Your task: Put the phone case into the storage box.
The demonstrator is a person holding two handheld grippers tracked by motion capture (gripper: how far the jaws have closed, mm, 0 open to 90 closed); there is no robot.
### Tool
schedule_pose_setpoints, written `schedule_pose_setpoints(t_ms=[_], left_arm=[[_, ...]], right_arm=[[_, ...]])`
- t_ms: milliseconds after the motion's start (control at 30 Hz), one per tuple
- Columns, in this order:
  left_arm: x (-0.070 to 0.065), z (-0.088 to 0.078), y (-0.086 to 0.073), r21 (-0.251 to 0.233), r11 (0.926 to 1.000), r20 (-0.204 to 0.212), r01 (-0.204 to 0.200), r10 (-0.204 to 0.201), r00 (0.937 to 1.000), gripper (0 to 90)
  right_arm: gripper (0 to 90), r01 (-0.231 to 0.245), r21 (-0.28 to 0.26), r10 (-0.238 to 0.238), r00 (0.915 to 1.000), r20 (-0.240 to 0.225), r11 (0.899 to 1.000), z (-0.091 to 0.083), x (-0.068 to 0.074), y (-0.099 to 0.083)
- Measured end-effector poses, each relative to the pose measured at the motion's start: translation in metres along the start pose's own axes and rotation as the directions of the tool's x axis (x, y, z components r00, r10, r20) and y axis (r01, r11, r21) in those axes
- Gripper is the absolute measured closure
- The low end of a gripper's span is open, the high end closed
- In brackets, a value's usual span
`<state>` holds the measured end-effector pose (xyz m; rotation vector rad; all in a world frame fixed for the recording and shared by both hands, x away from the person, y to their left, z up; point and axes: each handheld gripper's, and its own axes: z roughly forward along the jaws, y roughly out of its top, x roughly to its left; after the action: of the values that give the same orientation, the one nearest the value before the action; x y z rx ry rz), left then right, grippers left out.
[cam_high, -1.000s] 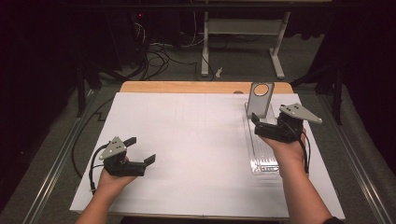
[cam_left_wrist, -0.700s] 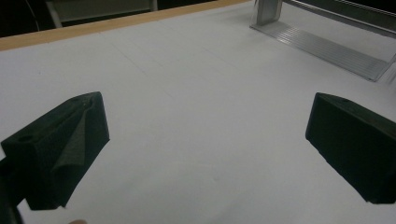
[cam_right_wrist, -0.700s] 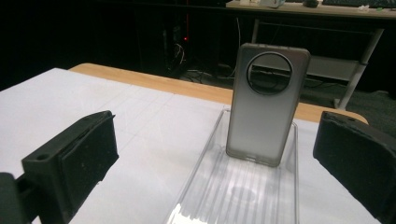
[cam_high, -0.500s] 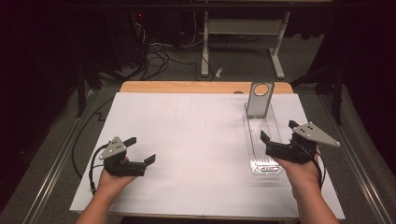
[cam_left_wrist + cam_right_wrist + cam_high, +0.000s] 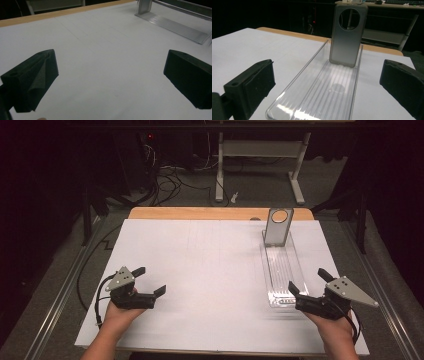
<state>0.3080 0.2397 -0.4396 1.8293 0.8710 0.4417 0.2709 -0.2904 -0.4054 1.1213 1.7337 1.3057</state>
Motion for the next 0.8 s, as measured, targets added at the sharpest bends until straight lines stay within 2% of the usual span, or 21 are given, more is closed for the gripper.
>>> schedule_pose_setpoints(t_ms=[100, 133, 233, 333, 433, 500, 633, 800], left_arm=[[0.0, 0.0, 0.0, 0.003, 1.0, -0.002, 0.0, 0.0, 1.0, 0.6], [0.0, -0.001, -0.001, 0.005, 1.0, -0.004, 0.0, 0.0, 1.0, 0.6], [-0.003, -0.007, -0.004, 0.008, 1.0, -0.001, 0.004, -0.004, 1.0, 0.6], [-0.005, -0.015, -0.007, 0.007, 0.9999, 0.003, -0.009, 0.009, 1.0, 0.6], [-0.003, -0.019, -0.007, -0.011, 0.9999, -0.003, 0.009, -0.009, 1.0, 0.6], [-0.003, -0.02, -0.007, -0.019, 0.9996, -0.001, 0.019, -0.019, 0.9998, 0.5], [-0.003, -0.019, -0.008, -0.008, 0.9999, 0.001, 0.008, -0.008, 1.0, 0.6], [-0.003, -0.019, -0.008, -0.02, 0.9998, -0.002, 0.009, -0.009, 1.0, 0.6]], right_arm=[[0.1, -0.001, -0.018, 0.001, 1.0, 0.001, 1.0, -0.004, 0.0, -0.005], [0.1, -0.018, -0.027, 0.018, 0.9998, 0.0, 0.999, -0.007, -0.001, -0.012], [0.1, -0.005, -0.011, 0.005, 1.0, 0.001, 1.0, -0.01, -0.002, -0.019], [0.1, -0.021, -0.023, 0.021, 0.9997, -0.012, 1.0, -0.012, -0.004, -0.02], [0.1, -0.015, -0.015, 0.015, 0.9997, -0.019, 1.0, -0.01, -0.005, -0.02], [0.1, -0.017, -0.006, 0.017, 0.9995, -0.027, 1.0, -0.007, -0.003, -0.022], [0.1, -0.015, 0.001, 0.015, 0.9994, -0.031, 1.0, -0.005, -0.001, -0.023], [0.1, -0.01, -0.006, 0.01, 0.9994, -0.033, 1.0, -0.006, 0.001, -0.022]])
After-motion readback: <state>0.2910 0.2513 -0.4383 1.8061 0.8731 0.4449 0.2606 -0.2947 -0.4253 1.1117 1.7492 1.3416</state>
